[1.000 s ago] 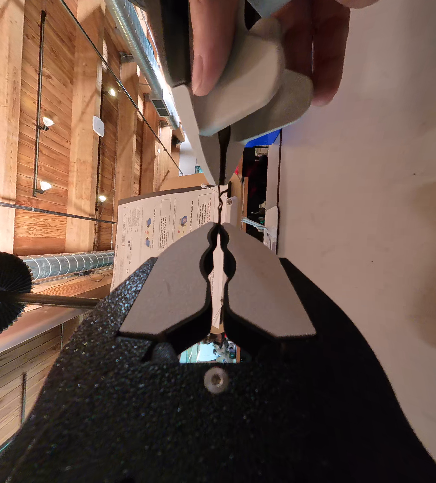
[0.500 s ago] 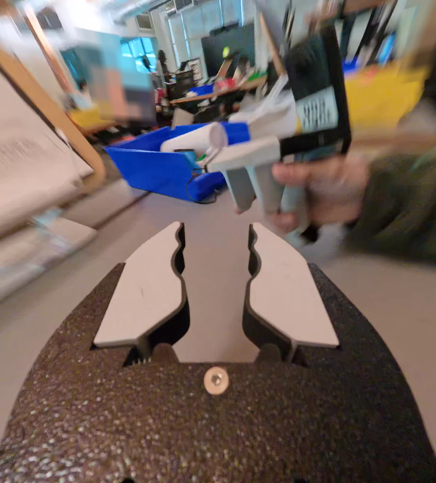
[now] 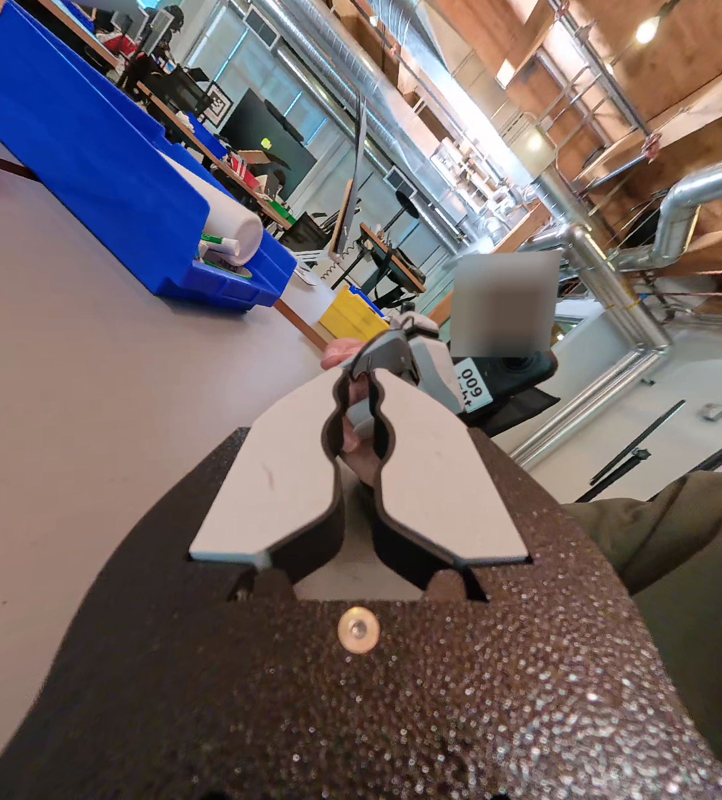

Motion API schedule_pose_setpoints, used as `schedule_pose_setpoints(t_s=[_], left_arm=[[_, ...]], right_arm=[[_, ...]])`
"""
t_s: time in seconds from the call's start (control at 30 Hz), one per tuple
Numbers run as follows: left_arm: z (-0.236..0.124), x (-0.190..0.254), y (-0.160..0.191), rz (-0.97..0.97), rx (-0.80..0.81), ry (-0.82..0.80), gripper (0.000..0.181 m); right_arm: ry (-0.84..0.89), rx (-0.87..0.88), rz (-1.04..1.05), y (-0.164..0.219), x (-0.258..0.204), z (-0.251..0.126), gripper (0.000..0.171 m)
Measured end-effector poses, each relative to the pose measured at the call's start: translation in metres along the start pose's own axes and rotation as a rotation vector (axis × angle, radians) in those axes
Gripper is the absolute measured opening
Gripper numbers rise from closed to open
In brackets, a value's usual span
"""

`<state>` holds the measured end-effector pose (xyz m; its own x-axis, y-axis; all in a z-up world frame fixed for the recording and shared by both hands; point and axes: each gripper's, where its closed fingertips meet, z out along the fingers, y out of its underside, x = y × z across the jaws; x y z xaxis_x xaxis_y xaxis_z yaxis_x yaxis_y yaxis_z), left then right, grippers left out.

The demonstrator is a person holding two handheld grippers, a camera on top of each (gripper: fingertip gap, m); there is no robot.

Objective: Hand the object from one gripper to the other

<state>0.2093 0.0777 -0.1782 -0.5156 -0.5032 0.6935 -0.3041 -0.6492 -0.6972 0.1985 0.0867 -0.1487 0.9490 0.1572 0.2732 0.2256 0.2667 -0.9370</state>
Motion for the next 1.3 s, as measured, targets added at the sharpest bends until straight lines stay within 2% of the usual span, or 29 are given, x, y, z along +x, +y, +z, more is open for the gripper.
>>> schedule_pose_setpoints(t_s=[0.23, 0.27, 0.33, 0.4, 0.47, 0.53, 0.6, 0.67, 0.73, 0.87, 0.93, 1.0, 1.07, 1.2, 1.23, 1.3], left_arm=[[-0.003, 0.000, -0.005, 0.092, 0.012, -0.025, 0.001], [-0.004, -0.001, -0.006, 0.125, 0.014, -0.045, 0.001], [-0.009, -0.009, -0.012, 0.228, 0.022, -0.126, 0.002], [-0.017, -0.016, -0.021, 0.378, 0.026, -0.237, 0.001], [-0.029, -0.026, -0.034, 0.629, 0.022, -0.410, 0.001], [-0.041, -0.026, -0.047, 0.982, -0.004, -0.576, 0.001], [-0.046, -0.016, -0.055, 1.403, -0.036, -0.694, 0.001], [-0.042, -0.005, -0.050, 1.767, -0.092, -0.736, 0.001], [-0.035, -0.002, -0.041, 1.941, -0.140, -0.745, 0.001], [-0.028, -0.008, -0.030, 2.081, -0.234, -0.742, 0.001], [-0.026, -0.011, -0.027, 2.118, -0.258, -0.741, 0.001], [-0.025, -0.011, -0.025, 2.117, -0.259, -0.738, 0.001], [-0.025, -0.011, -0.024, 2.113, -0.267, -0.735, 0.001], [-0.025, -0.013, -0.023, 2.065, -0.264, -0.734, 0.003], [-0.026, -0.014, -0.023, 2.022, -0.249, -0.732, 0.006], [-0.025, -0.019, -0.019, 1.855, -0.247, -0.683, 0.030]], right_arm=[[0.002, -0.006, 0.085, 0.004, 0.004, -0.001, 0.002], [0.002, -0.007, 0.103, 0.005, 0.005, -0.001, 0.007], [0.005, -0.030, 0.181, 0.008, 0.008, 0.000, 0.031], [-0.030, -0.076, 0.316, 0.015, 0.008, 0.002, 0.046], [-0.089, -0.106, 0.517, 0.020, 0.004, 0.004, 0.059], [-0.170, -0.104, 0.790, 0.019, -0.001, 0.005, 0.072], [-0.274, -0.063, 1.071, 0.013, -0.006, 0.004, 0.065], [-0.343, -0.006, 1.258, 0.008, -0.007, 0.003, 0.055], [-0.352, 0.001, 1.344, 0.011, -0.006, 0.002, 0.050], [-0.316, -0.064, 1.331, 0.021, -0.005, 0.001, 0.046], [-0.301, -0.109, 1.307, 0.027, -0.007, 0.000, 0.035], [-0.313, -0.114, 1.295, 0.028, -0.008, -0.001, 0.014], [-0.311, -0.109, 1.293, 0.029, -0.007, 0.000, 0.004], [-0.305, -0.133, 1.223, 0.033, -0.007, -0.001, 0.001], [-0.306, -0.131, 1.200, 0.032, -0.007, -0.001, 0.000], [-0.297, -0.106, 1.149, 0.028, -0.002, -0.001, 0.000]])
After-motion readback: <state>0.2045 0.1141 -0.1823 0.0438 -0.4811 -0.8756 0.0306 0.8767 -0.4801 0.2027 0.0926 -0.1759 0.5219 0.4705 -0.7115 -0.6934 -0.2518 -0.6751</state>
